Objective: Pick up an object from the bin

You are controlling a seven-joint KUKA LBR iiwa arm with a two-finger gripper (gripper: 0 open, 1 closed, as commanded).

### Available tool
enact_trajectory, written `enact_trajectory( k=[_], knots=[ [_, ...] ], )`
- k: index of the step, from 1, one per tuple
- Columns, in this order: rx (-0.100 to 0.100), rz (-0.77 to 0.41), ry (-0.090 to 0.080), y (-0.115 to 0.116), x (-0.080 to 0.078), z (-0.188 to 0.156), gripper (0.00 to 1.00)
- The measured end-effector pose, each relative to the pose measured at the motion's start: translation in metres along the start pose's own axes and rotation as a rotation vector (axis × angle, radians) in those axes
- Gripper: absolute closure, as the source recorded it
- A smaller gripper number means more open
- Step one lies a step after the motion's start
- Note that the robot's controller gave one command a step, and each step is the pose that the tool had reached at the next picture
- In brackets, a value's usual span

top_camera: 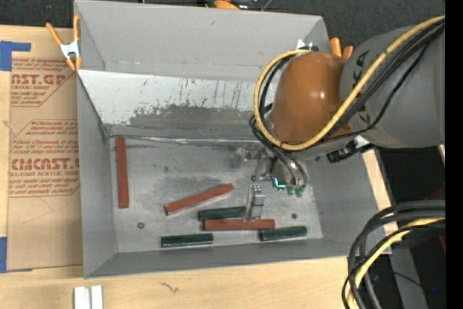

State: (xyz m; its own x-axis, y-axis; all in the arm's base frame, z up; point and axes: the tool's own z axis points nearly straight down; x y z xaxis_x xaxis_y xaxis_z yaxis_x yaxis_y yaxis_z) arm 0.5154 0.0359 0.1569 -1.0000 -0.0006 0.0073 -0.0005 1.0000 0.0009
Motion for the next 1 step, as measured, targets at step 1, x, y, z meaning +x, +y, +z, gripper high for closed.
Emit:
enact_trajectory(
  k=[1],
  knots=[
    [-0.001,0.021,-0.01,0.0069,0.0279,0.09,0.0]
  ],
)
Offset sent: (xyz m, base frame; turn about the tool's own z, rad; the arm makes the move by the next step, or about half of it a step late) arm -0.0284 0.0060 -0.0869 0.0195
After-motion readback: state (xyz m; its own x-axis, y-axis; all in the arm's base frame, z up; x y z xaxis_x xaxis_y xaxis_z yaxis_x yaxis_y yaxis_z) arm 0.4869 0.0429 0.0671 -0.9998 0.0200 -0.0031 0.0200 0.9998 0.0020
